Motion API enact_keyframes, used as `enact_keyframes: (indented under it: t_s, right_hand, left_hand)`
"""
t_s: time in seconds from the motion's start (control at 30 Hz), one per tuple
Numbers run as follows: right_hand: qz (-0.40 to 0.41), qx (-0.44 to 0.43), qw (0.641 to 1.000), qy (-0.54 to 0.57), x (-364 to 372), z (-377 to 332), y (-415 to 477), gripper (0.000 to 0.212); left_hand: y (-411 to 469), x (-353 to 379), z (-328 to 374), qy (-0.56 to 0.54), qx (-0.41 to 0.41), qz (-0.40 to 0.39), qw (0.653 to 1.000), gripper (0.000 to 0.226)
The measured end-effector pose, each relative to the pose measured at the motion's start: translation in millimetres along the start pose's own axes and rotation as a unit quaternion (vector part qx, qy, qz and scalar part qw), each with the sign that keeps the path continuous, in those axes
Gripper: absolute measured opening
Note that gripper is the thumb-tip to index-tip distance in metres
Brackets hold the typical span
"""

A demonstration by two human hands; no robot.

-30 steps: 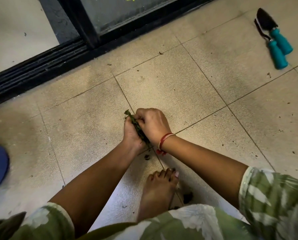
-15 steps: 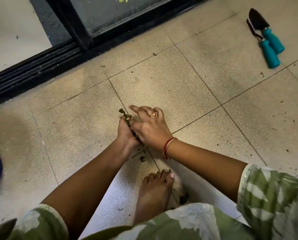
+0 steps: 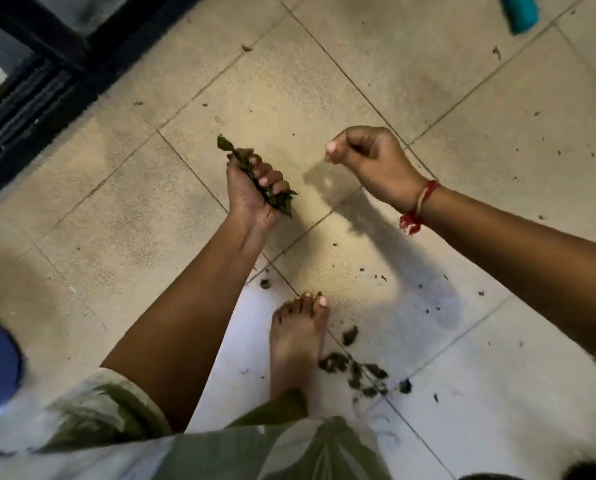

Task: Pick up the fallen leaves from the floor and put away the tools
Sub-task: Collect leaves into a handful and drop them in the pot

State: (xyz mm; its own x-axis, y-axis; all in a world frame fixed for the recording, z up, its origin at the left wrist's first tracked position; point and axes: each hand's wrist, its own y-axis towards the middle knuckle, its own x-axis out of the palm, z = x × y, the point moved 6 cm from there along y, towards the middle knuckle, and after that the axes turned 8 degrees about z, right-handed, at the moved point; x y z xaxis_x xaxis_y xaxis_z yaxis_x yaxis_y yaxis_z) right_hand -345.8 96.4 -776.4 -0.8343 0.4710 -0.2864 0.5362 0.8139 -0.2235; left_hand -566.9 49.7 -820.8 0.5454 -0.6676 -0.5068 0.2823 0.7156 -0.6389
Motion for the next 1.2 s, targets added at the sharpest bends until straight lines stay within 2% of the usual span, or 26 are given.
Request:
enact_keyframes:
  t_s: [0.03, 0.07, 0.1, 0.13, 0.17, 0.2, 0.27, 0.47, 0.6, 0.77, 0.83, 0.93, 1.1, 1.2]
  right_hand:
    - [0.032, 0.016, 0.999, 0.009, -14.4, 1.8, -10.5, 0.022]
    - [0.061, 0.037, 0.997, 0.019, -27.1, 5.0, -22.3, 0.026]
    - [0.088, 0.062, 0.994, 0.027, -40.4, 7.1, -37.5, 0.029]
    - [0.111, 0.085, 0.99, 0.029, -51.1, 9.2, -53.3, 0.031]
    - [0.132, 0.108, 0.985, 0.023, -61.5, 8.4, -72.0, 0.032]
    - [0.145, 0.13, 0.981, 0.017, -69.2, 7.4, -91.6, 0.034]
    - [0.159, 0.165, 0.973, 0.006, -79.4, 0.3, -134.9, 0.039]
    - [0.209, 0.251, 0.945, 0.022, -95.4, -59.7, -262.2, 0.046]
    - [0.249, 0.269, 0.929, 0.047, -113.2, -109.6, -326.7, 0.05]
    - [0.257, 0.289, 0.922, -0.001, -134.1, -153.5, -378.5, 0.049]
    - [0.272, 0.295, 0.916, -0.014, -142.1, -168.6, -396.5, 0.043]
    - [0.295, 0.317, 0.901, 0.005, -143.6, -173.4, -417.8, 0.019]
    - [0.233, 0.366, 0.901, -0.001, -120.4, -163.7, -462.0, 0.018]
    - [0.184, 0.364, 0.911, -0.066, -95.3, -170.6, -477.9, 0.034]
  left_hand:
    - [17.3, -6.4, 37.2, -0.193, -0.037, -0.075, 0.978, 0.05]
    - [40.5, -21.3, 71.0, -0.396, -0.08, -0.085, 0.911, 0.042]
    - [54.1, -39.0, 95.5, -0.489, -0.098, -0.066, 0.864, 0.023]
    - [59.1, -48.1, 113.6, -0.54, -0.101, -0.064, 0.833, 0.027]
    - [50.7, -53.3, 122.6, -0.55, -0.117, -0.071, 0.824, 0.046]
    - [46.5, -53.6, 126.4, -0.584, -0.159, -0.088, 0.791, 0.054]
    - [23.3, -62.0, 126.4, -0.615, -0.198, -0.11, 0.756, 0.053]
    - [-92.3, -110.4, 129.4, -0.601, -0.226, -0.105, 0.759, 0.053]
    - [-166.2, -148.7, 141.0, -0.602, -0.231, -0.091, 0.759, 0.037]
    - [-240.4, -183.3, 156.1, -0.622, -0.215, -0.069, 0.75, 0.033]
    - [-263.5, -188.8, 157.2, -0.63, -0.207, -0.07, 0.745, 0.032]
    - [-286.6, -189.5, 150.8, -0.645, -0.209, -0.061, 0.733, 0.03]
    - [-312.0, -199.8, 125.7, -0.675, -0.209, -0.042, 0.706, 0.031]
    - [-317.2, -218.5, 99.1, -0.7, -0.201, -0.03, 0.685, 0.031]
